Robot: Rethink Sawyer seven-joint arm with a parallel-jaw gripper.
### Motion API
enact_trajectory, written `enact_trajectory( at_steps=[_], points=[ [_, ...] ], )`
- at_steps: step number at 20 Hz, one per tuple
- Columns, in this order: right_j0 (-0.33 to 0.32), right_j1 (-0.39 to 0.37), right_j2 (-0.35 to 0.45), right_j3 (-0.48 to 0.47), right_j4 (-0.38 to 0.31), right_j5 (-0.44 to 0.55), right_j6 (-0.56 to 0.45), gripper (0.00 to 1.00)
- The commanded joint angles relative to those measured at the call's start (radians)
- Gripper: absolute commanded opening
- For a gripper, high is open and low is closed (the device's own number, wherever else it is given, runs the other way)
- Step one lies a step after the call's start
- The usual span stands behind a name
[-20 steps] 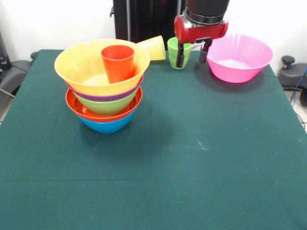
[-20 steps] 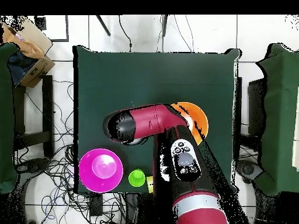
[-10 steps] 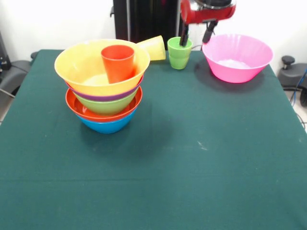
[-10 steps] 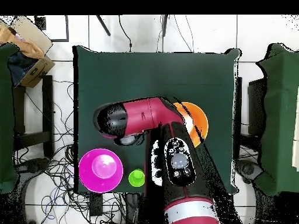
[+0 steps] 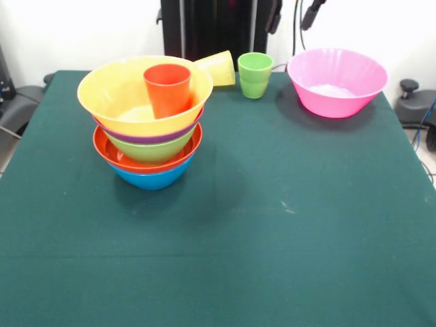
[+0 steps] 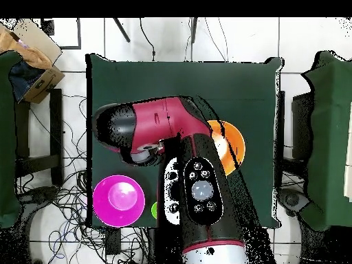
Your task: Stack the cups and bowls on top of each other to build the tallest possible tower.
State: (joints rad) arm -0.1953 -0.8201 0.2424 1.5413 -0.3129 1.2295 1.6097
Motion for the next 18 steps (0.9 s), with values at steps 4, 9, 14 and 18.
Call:
enact_trajectory(
  at_steps=[4, 9, 14, 18],
  points=[
    [0.125, 0.096, -0.029, 0.079, -0.02, -0.142, 0.258, 1.0],
    [0.115, 0.124, -0.042, 0.168, 0.02, -0.268, 0.261, 1.0],
    [0.072, 0.127, -0.028, 0.245, 0.037, -0.403, 0.226, 1.0],
    [0.034, 0.145, -0.025, 0.29, -0.013, -0.549, 0.185, 1.0]
  ],
)
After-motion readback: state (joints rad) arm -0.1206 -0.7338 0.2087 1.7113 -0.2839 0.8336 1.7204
